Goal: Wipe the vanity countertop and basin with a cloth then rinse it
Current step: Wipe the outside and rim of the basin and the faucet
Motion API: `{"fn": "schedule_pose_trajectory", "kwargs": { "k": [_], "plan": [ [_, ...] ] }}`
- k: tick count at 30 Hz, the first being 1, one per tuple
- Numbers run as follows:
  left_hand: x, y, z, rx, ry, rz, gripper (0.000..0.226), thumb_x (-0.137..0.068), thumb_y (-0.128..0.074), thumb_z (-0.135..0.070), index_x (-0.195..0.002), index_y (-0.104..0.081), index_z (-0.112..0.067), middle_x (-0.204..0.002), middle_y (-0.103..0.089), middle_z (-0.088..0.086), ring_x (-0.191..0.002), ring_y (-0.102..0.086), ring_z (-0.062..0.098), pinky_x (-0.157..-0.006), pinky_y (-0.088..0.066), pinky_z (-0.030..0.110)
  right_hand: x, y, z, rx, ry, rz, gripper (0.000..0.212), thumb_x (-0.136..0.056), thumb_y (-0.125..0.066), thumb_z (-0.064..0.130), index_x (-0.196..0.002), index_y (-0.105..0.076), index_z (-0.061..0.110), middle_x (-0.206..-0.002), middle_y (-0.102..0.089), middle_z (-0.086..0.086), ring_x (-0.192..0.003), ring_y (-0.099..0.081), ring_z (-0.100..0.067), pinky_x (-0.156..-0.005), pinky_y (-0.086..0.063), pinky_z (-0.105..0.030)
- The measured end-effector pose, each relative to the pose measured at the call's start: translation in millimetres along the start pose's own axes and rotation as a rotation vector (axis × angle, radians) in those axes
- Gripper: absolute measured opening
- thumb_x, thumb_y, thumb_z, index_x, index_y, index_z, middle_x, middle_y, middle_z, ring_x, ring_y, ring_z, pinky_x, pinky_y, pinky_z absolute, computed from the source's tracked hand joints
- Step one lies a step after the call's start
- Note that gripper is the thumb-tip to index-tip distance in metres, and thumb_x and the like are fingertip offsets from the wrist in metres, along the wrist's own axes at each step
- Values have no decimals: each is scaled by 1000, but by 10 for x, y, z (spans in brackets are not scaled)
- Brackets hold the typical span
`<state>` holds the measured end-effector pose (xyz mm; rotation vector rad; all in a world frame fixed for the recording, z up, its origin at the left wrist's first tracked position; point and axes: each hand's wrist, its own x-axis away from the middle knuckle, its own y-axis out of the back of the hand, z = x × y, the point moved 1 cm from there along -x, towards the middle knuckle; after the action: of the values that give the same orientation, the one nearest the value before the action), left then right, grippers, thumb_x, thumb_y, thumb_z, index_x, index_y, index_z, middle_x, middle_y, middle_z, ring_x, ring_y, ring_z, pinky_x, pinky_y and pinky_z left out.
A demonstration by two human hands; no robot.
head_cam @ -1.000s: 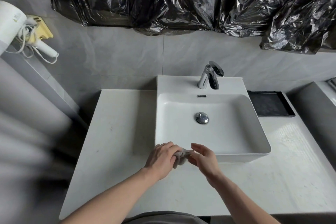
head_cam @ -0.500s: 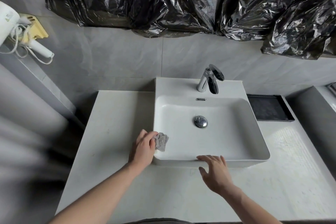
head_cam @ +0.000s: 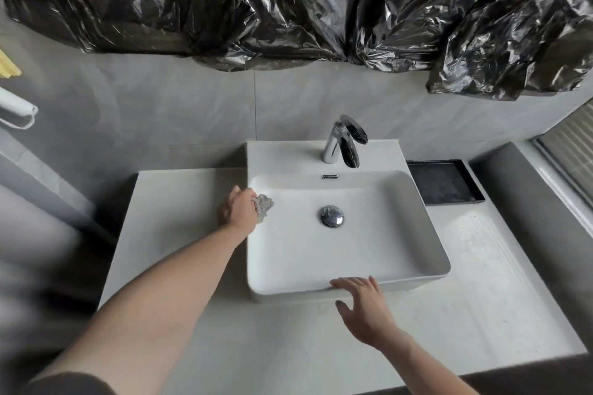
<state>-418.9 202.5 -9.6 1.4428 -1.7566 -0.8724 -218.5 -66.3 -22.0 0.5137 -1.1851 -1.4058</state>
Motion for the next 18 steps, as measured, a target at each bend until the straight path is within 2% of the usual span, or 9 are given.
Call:
{"fn": "schedule_pose_trajectory", "kwargs": {
  "k": [2, 4, 6, 8, 10, 12, 14, 16, 18],
  "plan": [
    [122, 86, 14, -31, -11, 35, 16, -89, -52, -21, -88, -68, -21, -92, -50, -5, -82, -55, 26, -62, -31, 25, 7, 9, -2, -26, -6, 7, 43, -92, -60, 28, -134, -58, 37, -136, -57, 23, -136, -42, -3, -124, -13, -35],
    [274, 145, 70, -19, -34, 81, 17, -91, -57, -18, -92, -73, -25, -93, -55, -4, -83, -58, 24, -67, -35, 24, 14, 35, -9, -68, -14, 0, 42, -92, -61, 28, -133, -59, 37, -134, -58, 23, -135, -44, -3, -125, -14, -33],
    [421, 190, 124, 67, -77, 103, 17, -90, -62, -17, -94, -76, -25, -90, -58, -3, -85, -62, 22, -69, -37, 22, 28, 108, 3, -146, -39, -5, 40, -93, -62, 27, -132, -60, 38, -133, -58, 22, -131, -47, -2, -121, -22, -28],
    [564, 255, 103, 145, -119, 130, 17, -90, -65, -16, -96, -78, -24, -87, -59, -5, -78, -61, 14, -67, -39, 17, 12, 207, 7, -285, -75, -16, 41, -92, -64, 27, -128, -57, 45, -133, -59, 22, -124, -54, -3, -108, -37, -21],
    [709, 322, -6, 209, -162, 172, 17, -91, -66, -17, -97, -78, -26, -83, -59, -10, -70, -57, 3, -65, -38, 9, -39, 322, 18, -419, -96, -36, 45, -89, -69, 30, -124, -51, 52, -133, -59, 22, -120, -59, -5, -95, -45, -19],
    [835, 383, -177, 253, -205, 220, 19, -93, -64, -18, -95, -78, -30, -82, -62, -12, -67, -58, 2, -68, -40, 13, -125, 438, 39, -480, -83, -57, 56, -84, -74, 37, -134, -51, 46, -136, -58, 21, -118, -60, -3, -93, -48, -20],
    [937, 414, -372, 285, -256, 270, 22, -95, -62, -19, -93, -78, -33, -84, -65, -11, -73, -60, 4, -70, -41, 12, -216, 571, 82, -501, -33, -49, 79, -76, -80, 45, -147, -44, 39, -141, -52, 23, -121, -56, -1, -96, -49, -23],
    [1026, 399, -587, 302, -305, 309, 22, -97, -61, -24, -92, -77, -40, -91, -63, -11, -79, -61, 5, -77, -44, 12, -297, 695, 165, -515, 50, -9, 96, -70, -84, 50, -153, -36, 39, -142, -47, 24, -127, -50, 2, -103, -46, -25],
    [1089, 362, -811, 332, -322, 327, 19, -97, -61, -28, -95, -77, -39, -98, -60, -12, -83, -63, 5, -80, -47, 18, -365, 819, 253, -509, 112, 33, 101, -66, -86, 51, -153, -36, 40, -140, -49, 26, -130, -45, 7, -107, -41, -23]
  ]
}}
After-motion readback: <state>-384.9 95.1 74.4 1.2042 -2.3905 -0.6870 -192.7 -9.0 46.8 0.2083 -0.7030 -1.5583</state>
